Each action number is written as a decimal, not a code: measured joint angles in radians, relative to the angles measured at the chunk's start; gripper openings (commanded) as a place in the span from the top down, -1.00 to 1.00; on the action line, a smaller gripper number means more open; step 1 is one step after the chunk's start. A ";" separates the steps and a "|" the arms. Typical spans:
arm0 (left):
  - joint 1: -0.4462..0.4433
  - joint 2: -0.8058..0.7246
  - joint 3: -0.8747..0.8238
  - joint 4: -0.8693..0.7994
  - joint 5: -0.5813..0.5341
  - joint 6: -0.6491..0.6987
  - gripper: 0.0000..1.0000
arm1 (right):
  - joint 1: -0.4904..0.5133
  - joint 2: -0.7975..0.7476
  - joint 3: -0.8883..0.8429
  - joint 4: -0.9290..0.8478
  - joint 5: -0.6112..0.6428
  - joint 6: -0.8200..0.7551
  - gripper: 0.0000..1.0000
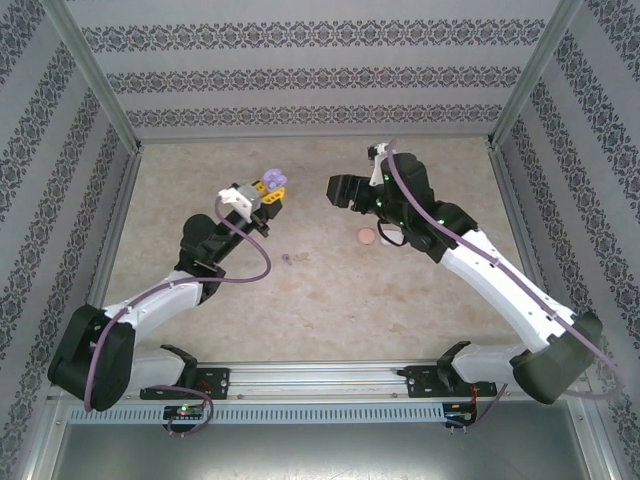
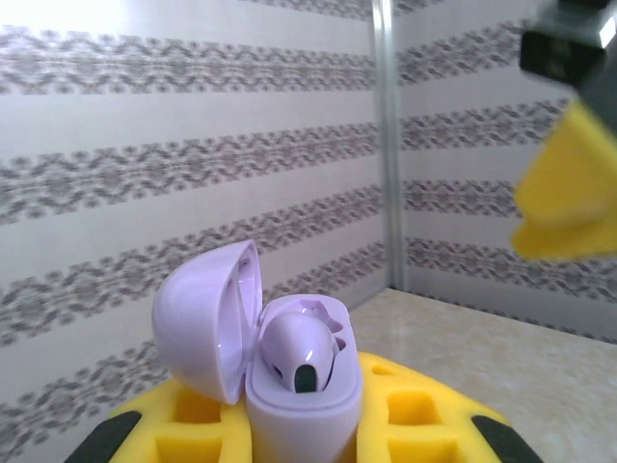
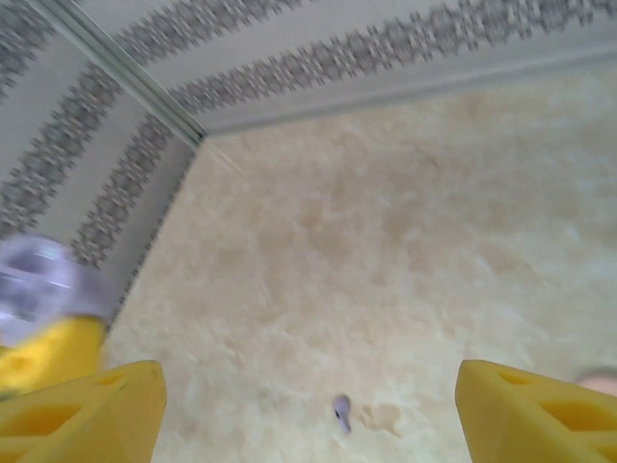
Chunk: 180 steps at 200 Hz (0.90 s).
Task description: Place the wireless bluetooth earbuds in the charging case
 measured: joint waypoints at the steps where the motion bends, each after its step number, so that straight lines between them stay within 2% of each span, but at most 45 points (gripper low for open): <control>1: 0.002 -0.002 -0.002 0.000 -0.001 -0.001 1.00 | 0.000 0.002 -0.001 0.000 0.000 0.000 -0.55; 26: 0.041 -0.065 -0.050 0.006 -0.037 -0.024 1.00 | 0.008 0.107 -0.016 -0.026 -0.002 0.003 -0.48; 47: 0.054 -0.114 -0.066 0.006 -0.053 -0.031 1.00 | 0.032 0.230 -0.012 -0.049 -0.007 -0.006 -0.34; 93: 0.091 -0.191 -0.079 0.005 -0.077 -0.052 1.00 | 0.127 0.523 0.116 -0.153 -0.012 -0.064 -0.10; 131: 0.113 -0.208 -0.083 -0.005 -0.079 -0.080 1.00 | 0.195 0.710 0.291 -0.245 0.008 -0.126 -0.03; 180: 0.127 -0.224 -0.083 -0.014 -0.091 -0.102 1.00 | 0.225 0.842 0.444 -0.336 0.045 -0.167 -0.01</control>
